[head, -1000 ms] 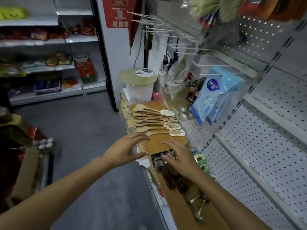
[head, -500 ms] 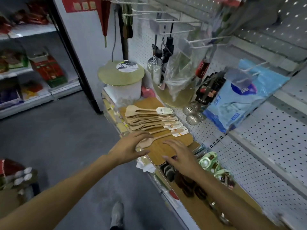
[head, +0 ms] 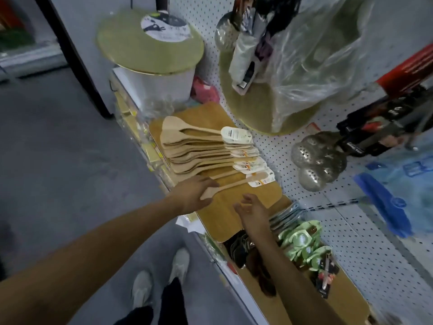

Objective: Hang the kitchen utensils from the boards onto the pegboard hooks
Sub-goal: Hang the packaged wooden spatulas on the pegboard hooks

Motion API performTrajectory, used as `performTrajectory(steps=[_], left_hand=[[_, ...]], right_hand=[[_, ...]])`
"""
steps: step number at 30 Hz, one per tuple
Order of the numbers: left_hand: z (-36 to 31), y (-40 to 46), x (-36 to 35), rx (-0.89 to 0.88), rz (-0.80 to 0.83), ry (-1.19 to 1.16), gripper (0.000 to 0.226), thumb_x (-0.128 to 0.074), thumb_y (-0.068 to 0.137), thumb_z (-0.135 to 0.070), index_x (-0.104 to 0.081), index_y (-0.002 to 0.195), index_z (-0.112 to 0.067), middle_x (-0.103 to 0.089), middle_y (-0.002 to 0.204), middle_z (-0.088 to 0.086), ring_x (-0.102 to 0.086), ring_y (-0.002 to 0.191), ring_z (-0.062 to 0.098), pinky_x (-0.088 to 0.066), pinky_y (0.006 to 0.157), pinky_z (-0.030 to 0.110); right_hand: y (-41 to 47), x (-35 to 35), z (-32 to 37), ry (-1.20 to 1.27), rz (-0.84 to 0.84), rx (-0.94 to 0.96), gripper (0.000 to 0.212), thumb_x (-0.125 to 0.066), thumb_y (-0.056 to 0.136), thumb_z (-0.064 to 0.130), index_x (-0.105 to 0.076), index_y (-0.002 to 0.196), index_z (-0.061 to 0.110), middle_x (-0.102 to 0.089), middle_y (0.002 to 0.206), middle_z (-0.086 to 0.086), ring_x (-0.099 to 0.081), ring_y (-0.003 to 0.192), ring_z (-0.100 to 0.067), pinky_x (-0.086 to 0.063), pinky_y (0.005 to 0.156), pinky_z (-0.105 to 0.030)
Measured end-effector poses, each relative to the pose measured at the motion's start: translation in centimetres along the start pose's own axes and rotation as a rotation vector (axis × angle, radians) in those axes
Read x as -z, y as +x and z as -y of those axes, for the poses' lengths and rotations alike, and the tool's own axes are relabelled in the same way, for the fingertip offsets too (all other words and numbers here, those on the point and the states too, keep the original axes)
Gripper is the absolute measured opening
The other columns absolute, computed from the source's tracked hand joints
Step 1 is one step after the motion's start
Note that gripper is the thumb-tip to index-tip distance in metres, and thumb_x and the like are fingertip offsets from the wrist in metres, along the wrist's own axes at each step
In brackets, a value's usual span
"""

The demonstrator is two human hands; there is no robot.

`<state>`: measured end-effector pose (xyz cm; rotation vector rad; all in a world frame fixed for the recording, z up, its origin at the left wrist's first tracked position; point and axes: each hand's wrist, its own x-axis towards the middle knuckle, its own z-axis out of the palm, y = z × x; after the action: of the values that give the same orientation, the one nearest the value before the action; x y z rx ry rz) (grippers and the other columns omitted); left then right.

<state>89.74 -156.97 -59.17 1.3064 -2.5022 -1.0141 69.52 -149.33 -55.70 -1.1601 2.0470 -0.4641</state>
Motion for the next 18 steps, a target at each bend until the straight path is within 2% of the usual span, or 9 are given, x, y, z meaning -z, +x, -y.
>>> performTrajectory(steps=[3,5,7,9,10,12,13,15,18], left_hand=[[3.3,5.0,-3.9,0.055,0.008,0.004,0.051,-0.06,0.092,-0.029,-0.046,0.142,-0.024,-0.051,0.139,0.004,-0.052,0.122,0.026,-0.05,0.096,0.041],[5.5,8.2,-6.1,0.067,-0.001,0.018,0.052,-0.058,0.092,-0.021,-0.046,0.143,-0.018,-0.049,0.139,0.01,-0.054,0.118,0.03,-0.05,0.095,0.041],[7.4,11.0,-7.9,0.093,-0.02,0.018,0.051,-0.06,0.092,-0.02,-0.048,0.141,-0.016,-0.05,0.136,0.013,-0.054,0.116,0.033,-0.049,0.094,0.04],[9.3,13.4,-9.6,0.146,-0.02,-0.026,0.05,-0.066,0.091,-0.026,-0.051,0.137,-0.019,-0.052,0.13,0.01,-0.055,0.115,0.031,-0.048,0.091,0.036],[10.0,14.3,-10.3,0.177,-0.01,-0.053,0.049,-0.068,0.089,-0.029,-0.052,0.135,-0.02,-0.054,0.128,0.008,-0.056,0.114,0.029,-0.046,0.09,0.034],[10.7,15.4,-11.5,0.208,-0.018,-0.069,0.045,-0.068,0.089,-0.03,-0.057,0.131,-0.02,-0.058,0.125,0.006,-0.058,0.113,0.026,-0.047,0.091,0.034],[10.8,15.7,-11.9,0.207,-0.029,-0.049,0.041,-0.067,0.09,-0.031,-0.06,0.128,-0.02,-0.06,0.122,0.006,-0.059,0.111,0.026,-0.049,0.091,0.034],[10.6,15.9,-12.6,0.206,-0.03,-0.02,0.032,-0.064,0.091,-0.028,-0.063,0.122,-0.019,-0.063,0.118,0.005,-0.062,0.107,0.025,-0.051,0.088,0.036],[10.3,15.5,-12.7,0.22,0.072,-0.091,0.026,-0.065,0.087,-0.023,-0.068,0.112,-0.021,-0.07,0.106,0.001,-0.065,0.098,0.025,-0.054,0.084,0.037]], right_hand=[[6.5,-3.7,-2.2,0.052,-0.012,-0.186,0.035,-0.068,0.084,0.039,-0.064,0.11,0.015,-0.072,0.096,-0.003,-0.07,0.083,-0.027,-0.057,0.079,-0.048],[10.2,-6.0,-3.0,0.145,0.0,-0.271,0.025,-0.066,0.087,0.035,-0.067,0.089,0.011,-0.073,0.077,-0.007,-0.072,0.07,-0.03,-0.059,0.074,-0.051],[13.3,-7.8,-3.1,0.255,0.015,-0.362,0.027,-0.064,0.092,0.029,-0.065,0.077,0.006,-0.07,0.07,-0.013,-0.071,0.059,-0.028,-0.061,0.067,-0.044],[16.2,-9.4,-3.7,0.278,0.026,-0.435,0.029,-0.064,0.091,0.027,-0.068,0.084,-0.001,-0.071,0.075,-0.017,-0.068,0.049,-0.019,-0.06,0.056,-0.028],[17.4,-10.1,-4.1,0.317,0.027,-0.466,0.029,-0.065,0.091,0.025,-0.068,0.085,-0.003,-0.071,0.077,-0.018,-0.068,0.049,-0.021,-0.06,0.056,-0.029],[18.9,-11.2,-4.8,0.406,0.013,-0.515,0.027,-0.066,0.09,0.022,-0.068,0.083,-0.004,-0.072,0.075,-0.019,-0.07,0.058,-0.032,-0.062,0.064,-0.043],[19.4,-11.6,-5.0,0.422,0.009,-0.53,0.026,-0.066,0.09,0.02,-0.068,0.083,-0.005,-0.071,0.073,-0.019,-0.07,0.06,-0.035,-0.062,0.063,-0.044],[19.8,-11.8,-5.4,0.45,0.006,-0.539,0.023,-0.065,0.09,0.018,-0.066,0.083,-0.004,-0.069,0.07,-0.017,-0.069,0.058,-0.032,-0.061,0.058,-0.038],[19.1,-11.8,-5.7,0.534,0.03,-0.585,0.024,-0.065,0.091,0.018,-0.064,0.077,-0.002,-0.063,0.064,-0.015,-0.064,0.055,-0.025,-0.062,0.065,-0.042]])
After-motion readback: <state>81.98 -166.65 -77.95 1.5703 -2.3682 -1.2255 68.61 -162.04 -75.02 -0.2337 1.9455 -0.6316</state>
